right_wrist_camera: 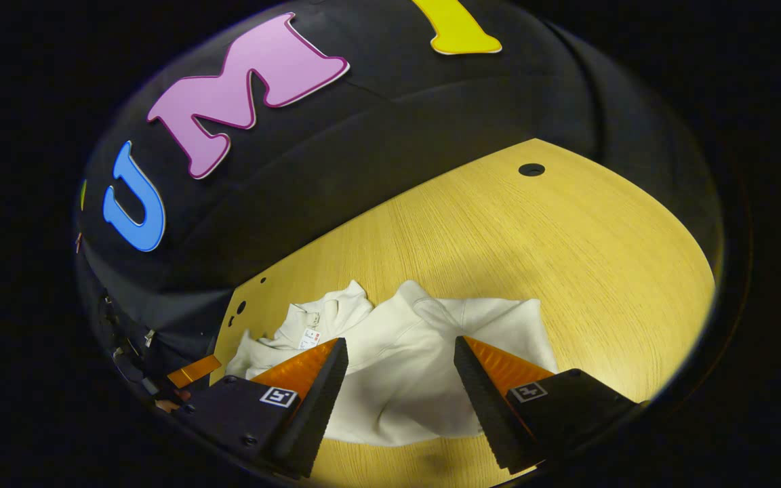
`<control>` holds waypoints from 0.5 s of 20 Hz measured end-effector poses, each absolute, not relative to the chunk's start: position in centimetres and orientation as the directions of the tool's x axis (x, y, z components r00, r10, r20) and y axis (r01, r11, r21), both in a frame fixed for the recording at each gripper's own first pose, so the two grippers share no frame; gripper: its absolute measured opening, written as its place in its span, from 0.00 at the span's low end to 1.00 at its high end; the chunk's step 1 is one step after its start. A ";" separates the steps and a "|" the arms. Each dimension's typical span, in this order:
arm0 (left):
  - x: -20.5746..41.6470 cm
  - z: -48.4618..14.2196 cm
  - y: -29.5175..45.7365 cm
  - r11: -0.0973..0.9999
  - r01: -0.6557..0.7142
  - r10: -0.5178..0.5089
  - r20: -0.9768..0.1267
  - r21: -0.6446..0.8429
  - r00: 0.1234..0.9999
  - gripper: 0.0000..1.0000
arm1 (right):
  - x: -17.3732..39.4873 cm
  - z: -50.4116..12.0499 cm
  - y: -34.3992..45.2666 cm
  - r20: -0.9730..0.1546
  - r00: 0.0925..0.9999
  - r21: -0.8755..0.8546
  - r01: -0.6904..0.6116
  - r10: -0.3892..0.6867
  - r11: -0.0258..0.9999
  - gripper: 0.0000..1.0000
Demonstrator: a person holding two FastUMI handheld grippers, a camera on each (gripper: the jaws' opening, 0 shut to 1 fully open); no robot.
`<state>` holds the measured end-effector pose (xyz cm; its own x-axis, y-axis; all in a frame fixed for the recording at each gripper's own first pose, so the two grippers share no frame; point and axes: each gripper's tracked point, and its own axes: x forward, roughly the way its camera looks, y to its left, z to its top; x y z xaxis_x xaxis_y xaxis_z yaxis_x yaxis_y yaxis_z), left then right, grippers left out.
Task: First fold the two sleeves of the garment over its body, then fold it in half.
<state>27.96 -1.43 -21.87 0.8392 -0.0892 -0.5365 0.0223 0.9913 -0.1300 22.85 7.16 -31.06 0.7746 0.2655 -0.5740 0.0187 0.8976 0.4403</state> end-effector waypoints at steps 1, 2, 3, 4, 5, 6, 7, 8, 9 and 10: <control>27.2 -21.1 -1.4 0.991 0.035 -0.096 -0.525 -0.126 0.846 0.87 | 22.2 -30.4 7.1 -0.566 0.779 0.437 0.006 0.270 0.899 0.97; 26.6 -20.5 -1.6 0.991 0.047 -0.105 -0.514 -0.124 0.851 0.87 | 21.5 -29.6 7.1 -0.557 0.784 0.435 -0.005 0.273 0.901 0.97; 25.8 -19.9 -1.7 0.990 0.060 -0.116 -0.505 -0.125 0.855 0.87 | 20.8 -29.0 7.2 -0.549 0.789 0.432 -0.015 0.276 0.902 0.97; 25.0 -19.2 -1.9 0.989 0.072 -0.126 -0.493 -0.127 0.861 0.87 | 20.0 -28.2 7.4 -0.540 0.793 0.434 -0.025 0.282 0.901 0.97; 24.2 -18.5 -2.2 0.988 0.086 -0.139 -0.482 -0.131 0.865 0.87 | 19.3 -27.5 7.7 -0.530 0.797 0.436 -0.037 0.290 0.899 0.97; 23.5 -17.9 -2.4 0.986 0.097 -0.149 -0.472 -0.133 0.869 0.87 | 18.4 -26.8 7.9 -0.521 0.800 0.439 -0.049 0.298 0.897 0.97; 22.5 -17.2 -2.7 0.984 0.112 -0.163 -0.465 -0.136 0.870 0.87 | 17.6 -26.1 8.4 -0.512 0.801 0.445 -0.063 0.311 0.893 0.97; 21.7 -16.8 -2.9 0.983 0.122 -0.171 -0.460 -0.134 0.871 0.87 | 16.9 -25.6 8.7 -0.506 0.800 0.449 -0.074 0.322 0.890 0.97; 20.9 -16.4 -3.1 0.982 0.134 -0.181 -0.455 -0.133 0.872 0.87 | 16.3 -25.0 9.0 -0.498 0.802 0.452 -0.083 0.329 0.888 0.97; 20.1 -16.0 -3.2 0.981 0.144 -0.188 -0.450 -0.130 0.873 0.87 | 15.6 -24.5 9.2 -0.492 0.803 0.456 -0.092 0.337 0.885 0.97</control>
